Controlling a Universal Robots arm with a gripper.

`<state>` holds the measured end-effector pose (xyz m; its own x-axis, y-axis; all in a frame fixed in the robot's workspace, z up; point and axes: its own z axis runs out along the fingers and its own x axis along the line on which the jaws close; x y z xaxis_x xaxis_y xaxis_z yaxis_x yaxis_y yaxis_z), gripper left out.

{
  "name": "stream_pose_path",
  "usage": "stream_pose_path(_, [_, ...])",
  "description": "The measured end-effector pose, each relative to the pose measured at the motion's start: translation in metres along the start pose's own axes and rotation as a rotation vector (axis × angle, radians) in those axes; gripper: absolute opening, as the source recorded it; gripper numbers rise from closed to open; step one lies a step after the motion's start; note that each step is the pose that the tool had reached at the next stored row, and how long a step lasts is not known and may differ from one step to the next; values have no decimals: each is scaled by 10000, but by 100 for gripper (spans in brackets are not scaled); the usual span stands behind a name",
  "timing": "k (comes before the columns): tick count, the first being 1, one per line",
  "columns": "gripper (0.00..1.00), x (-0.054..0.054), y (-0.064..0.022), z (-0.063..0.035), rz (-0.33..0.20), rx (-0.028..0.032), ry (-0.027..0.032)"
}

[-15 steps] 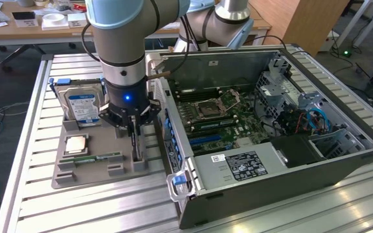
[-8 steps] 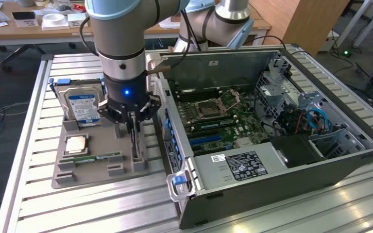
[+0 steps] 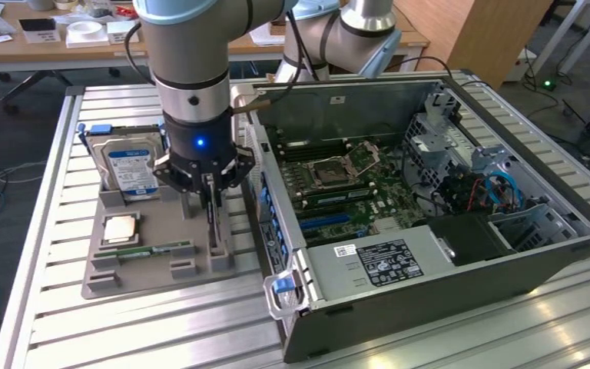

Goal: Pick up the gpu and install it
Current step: 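Pick up the gpu and move the gpu toward the slot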

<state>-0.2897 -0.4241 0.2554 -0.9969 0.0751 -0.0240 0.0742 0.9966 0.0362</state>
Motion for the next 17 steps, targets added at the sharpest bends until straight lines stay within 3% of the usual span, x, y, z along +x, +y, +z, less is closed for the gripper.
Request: stream_pose_path(17, [26, -3, 4, -124, 0, 0, -1])
